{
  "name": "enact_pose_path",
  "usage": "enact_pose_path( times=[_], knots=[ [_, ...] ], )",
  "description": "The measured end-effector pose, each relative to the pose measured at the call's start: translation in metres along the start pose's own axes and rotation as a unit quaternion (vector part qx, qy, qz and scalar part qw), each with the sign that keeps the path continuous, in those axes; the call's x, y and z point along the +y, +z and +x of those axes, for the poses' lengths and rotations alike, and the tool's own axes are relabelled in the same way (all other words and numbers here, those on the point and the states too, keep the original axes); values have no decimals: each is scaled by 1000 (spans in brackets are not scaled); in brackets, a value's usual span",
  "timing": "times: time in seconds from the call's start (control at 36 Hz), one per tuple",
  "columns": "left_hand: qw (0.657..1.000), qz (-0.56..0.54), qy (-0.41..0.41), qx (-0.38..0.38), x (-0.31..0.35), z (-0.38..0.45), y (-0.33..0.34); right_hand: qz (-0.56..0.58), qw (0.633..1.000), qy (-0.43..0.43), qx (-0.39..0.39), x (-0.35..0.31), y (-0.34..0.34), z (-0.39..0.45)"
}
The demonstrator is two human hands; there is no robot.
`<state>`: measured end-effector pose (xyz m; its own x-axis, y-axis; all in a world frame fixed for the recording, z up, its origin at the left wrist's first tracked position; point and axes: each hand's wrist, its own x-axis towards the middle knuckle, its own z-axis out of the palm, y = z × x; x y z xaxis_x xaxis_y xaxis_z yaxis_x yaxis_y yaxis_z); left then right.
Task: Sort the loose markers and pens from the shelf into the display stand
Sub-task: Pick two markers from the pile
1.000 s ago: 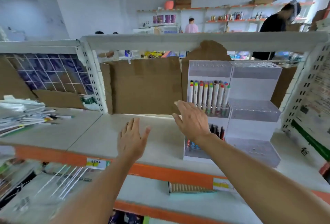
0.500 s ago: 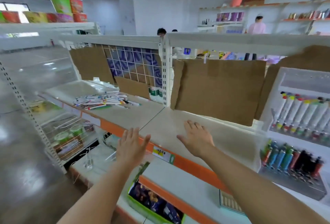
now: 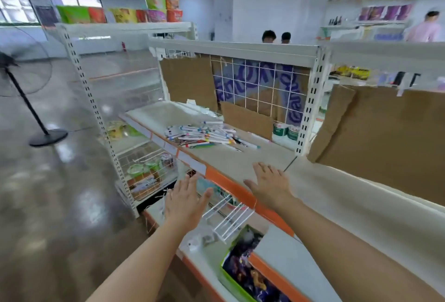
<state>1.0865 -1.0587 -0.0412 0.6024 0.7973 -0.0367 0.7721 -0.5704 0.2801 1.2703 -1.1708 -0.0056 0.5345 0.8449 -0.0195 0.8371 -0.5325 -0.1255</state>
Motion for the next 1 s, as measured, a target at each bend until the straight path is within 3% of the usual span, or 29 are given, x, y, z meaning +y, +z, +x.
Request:
enact_pose_path(
  times=[0.44, 1.0],
  knots=[
    [999, -14, -33, -22, -25, 131, -4, 9, 1000, -19, -5, -13, 14, 163],
    [999, 9, 20, -31, -23, 287, 0, -10, 1000, 17, 23, -9, 32, 310]
  ],
)
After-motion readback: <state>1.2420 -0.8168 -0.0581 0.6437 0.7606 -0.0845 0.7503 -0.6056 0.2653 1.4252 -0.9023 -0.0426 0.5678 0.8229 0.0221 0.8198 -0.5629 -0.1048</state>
